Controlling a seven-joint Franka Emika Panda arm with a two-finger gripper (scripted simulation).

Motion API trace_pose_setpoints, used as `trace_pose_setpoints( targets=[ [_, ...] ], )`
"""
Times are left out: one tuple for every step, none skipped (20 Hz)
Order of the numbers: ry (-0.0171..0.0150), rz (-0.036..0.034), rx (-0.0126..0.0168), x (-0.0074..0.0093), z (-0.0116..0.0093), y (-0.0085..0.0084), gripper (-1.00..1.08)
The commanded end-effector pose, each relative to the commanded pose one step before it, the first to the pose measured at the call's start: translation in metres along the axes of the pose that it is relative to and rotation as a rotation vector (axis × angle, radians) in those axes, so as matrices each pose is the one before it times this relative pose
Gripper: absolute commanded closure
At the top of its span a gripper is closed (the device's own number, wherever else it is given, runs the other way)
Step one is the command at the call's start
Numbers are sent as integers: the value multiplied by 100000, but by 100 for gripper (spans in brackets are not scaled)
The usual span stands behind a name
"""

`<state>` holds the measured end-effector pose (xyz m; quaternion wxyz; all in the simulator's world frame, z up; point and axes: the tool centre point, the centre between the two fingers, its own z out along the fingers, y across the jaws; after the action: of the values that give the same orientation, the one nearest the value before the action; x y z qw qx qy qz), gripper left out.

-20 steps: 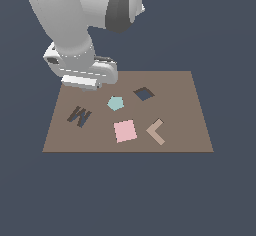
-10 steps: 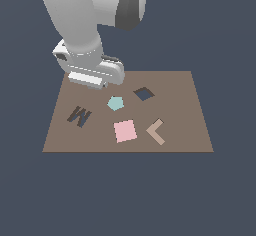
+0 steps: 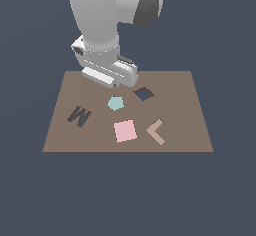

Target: Insert a designated object into the corresponding slot on a board.

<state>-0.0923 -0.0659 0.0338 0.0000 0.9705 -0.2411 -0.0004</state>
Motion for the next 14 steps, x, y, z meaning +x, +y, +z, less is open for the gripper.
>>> trace_pose_setpoints(
  targets=[
    [46, 6705, 40, -662, -92, -1318, 108],
    [-1, 2846, 3, -281, -30, -552, 108],
    [-1, 2845, 3, -280, -31, -553, 108],
    [-1, 2838, 3, -279, -30, -554, 108],
    [-1, 2835, 3, -278, -30, -555, 108],
    [-1, 2834, 3, -276, -30, -556, 108],
    [-1, 2779, 3, -269, -30, -547, 108],
    [-1, 2677, 2, -259, -29, -529, 108],
    [-1, 2577, 2, -248, -28, -511, 108],
    [-1, 2478, 2, -237, -27, -492, 108],
    [-1, 2380, 2, -227, -26, -474, 108],
    [-1, 2283, 1, -216, -25, -455, 108],
    [-1, 2187, 1, -204, -23, -437, 108],
    [-1, 2090, 1, -194, -22, -419, 108]
  ],
)
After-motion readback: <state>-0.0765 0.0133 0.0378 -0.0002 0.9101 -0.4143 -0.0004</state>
